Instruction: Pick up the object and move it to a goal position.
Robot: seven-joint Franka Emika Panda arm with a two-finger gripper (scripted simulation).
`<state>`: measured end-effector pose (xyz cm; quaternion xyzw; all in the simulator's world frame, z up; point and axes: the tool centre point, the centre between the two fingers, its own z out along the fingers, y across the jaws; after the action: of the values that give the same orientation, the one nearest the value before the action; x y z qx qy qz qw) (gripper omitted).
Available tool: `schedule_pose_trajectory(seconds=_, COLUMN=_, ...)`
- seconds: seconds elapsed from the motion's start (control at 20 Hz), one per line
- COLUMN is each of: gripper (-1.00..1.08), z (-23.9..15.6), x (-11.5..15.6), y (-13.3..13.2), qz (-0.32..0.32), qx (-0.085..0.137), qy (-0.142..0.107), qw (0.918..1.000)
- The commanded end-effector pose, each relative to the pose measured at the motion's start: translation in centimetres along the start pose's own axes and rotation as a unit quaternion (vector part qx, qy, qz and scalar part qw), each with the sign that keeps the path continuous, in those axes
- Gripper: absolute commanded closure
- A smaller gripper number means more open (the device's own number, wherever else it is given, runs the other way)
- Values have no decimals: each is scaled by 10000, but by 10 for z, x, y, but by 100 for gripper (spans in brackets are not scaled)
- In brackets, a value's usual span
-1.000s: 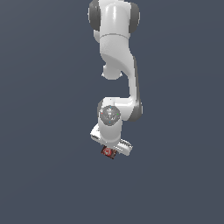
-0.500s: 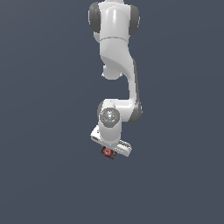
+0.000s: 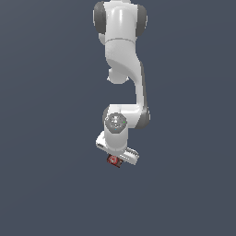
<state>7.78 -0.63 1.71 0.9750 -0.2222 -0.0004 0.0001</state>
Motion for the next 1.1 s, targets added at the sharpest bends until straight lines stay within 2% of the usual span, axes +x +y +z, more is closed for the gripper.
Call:
schedule_pose_trajectory(seconds=0.0, gripper=108, z=-4, x=-2, y=-1, qz=-1, qx=2, qy=3, qw=10000)
schedule_pose_trajectory(seconds=0.5, gripper=108, z=-45, x=-24, y=-7, qz=-1, qx=2, qy=3, qw=10000)
schedule_pose_trajectory(seconds=1.05, gripper=108, z=-140, x=-74, y=-21, qz=-2, qx=4, qy=2, qw=10000)
